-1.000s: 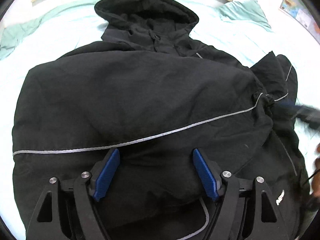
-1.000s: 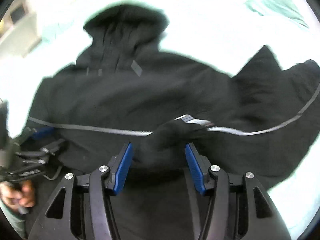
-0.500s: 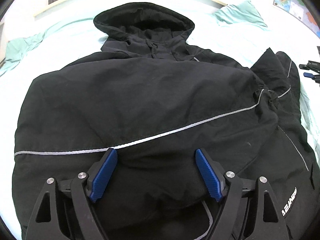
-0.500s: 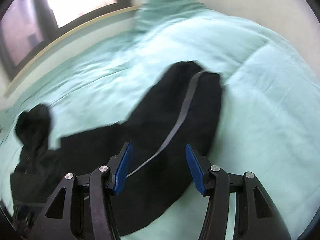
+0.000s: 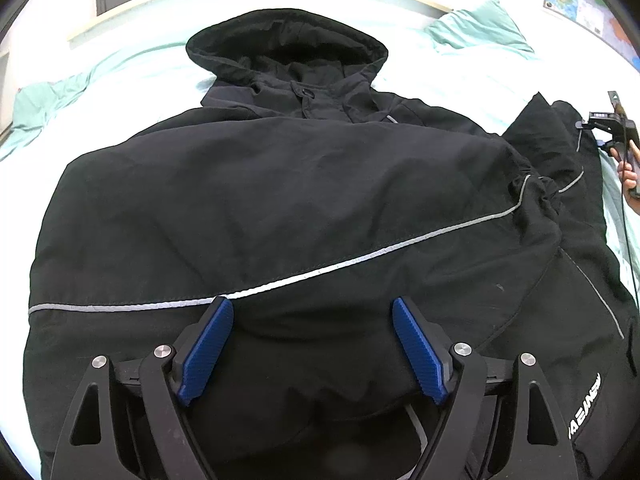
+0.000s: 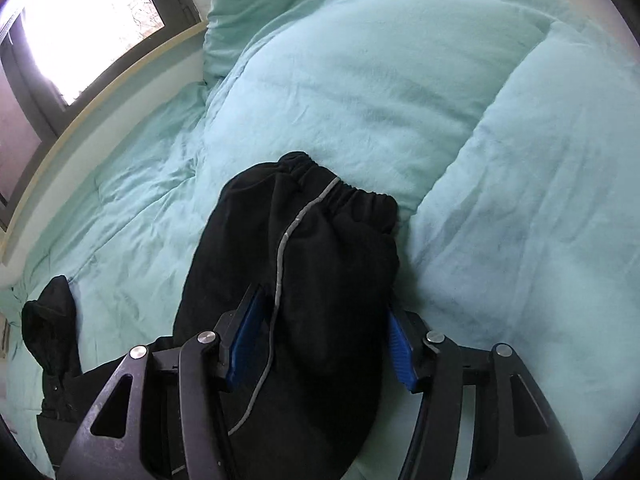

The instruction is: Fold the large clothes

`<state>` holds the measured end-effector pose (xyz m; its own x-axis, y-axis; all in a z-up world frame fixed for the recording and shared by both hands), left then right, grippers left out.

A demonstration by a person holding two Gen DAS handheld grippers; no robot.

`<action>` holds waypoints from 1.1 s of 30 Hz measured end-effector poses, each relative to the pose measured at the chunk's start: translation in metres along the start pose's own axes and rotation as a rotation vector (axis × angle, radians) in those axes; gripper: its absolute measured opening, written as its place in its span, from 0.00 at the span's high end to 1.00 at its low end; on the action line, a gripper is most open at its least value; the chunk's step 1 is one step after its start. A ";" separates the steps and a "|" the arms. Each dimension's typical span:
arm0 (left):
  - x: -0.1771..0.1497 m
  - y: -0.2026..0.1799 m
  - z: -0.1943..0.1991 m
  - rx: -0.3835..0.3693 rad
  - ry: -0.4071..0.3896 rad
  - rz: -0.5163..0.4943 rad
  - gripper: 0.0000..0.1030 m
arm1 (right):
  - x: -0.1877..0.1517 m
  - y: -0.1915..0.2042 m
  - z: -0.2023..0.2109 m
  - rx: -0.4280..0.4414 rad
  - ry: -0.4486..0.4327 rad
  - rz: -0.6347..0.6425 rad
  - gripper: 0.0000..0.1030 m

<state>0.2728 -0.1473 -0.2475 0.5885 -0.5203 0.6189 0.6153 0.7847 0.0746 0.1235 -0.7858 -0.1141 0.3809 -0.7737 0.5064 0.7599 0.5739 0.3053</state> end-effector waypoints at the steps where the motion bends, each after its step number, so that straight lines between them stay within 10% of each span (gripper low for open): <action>1: 0.000 0.000 0.000 0.001 -0.001 0.000 0.19 | 0.002 -0.001 -0.002 -0.004 -0.003 0.003 0.40; 8: 0.000 0.000 0.000 -0.001 -0.002 0.001 0.19 | 0.006 -0.009 -0.016 0.050 0.043 -0.075 0.30; 11: -0.001 -0.001 0.000 -0.003 -0.003 0.004 0.19 | -0.003 0.011 -0.014 0.050 0.044 0.031 0.72; 13: 0.000 -0.001 0.000 -0.003 -0.001 0.003 0.19 | -0.011 0.024 0.001 0.055 0.018 0.091 0.82; 21: -0.001 -0.001 0.000 -0.004 -0.004 0.005 0.19 | 0.006 -0.020 0.105 -0.141 -0.269 0.103 0.84; 29: -0.001 0.002 0.000 -0.017 -0.009 0.012 0.19 | -0.016 -0.084 0.040 -0.269 -0.088 -0.027 0.84; 33: -0.001 0.001 0.001 -0.024 0.004 0.017 0.19 | -0.024 -0.040 0.070 -0.116 -0.049 -0.001 0.84</action>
<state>0.2724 -0.1453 -0.2468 0.6010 -0.5084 0.6167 0.6175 0.7853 0.0456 0.0471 -0.7717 -0.0815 0.3561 -0.7582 0.5461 0.8171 0.5362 0.2117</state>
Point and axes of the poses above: each gripper's, at about its wrist camera, not at the fingertips, and z roughly against the way its jaws point, y to its left, x to its top, the point moved 10 cm from there along -z, roughly the way its jaws point, and after that the axes turned 13 degrees about -z, right-handed, at the moved point
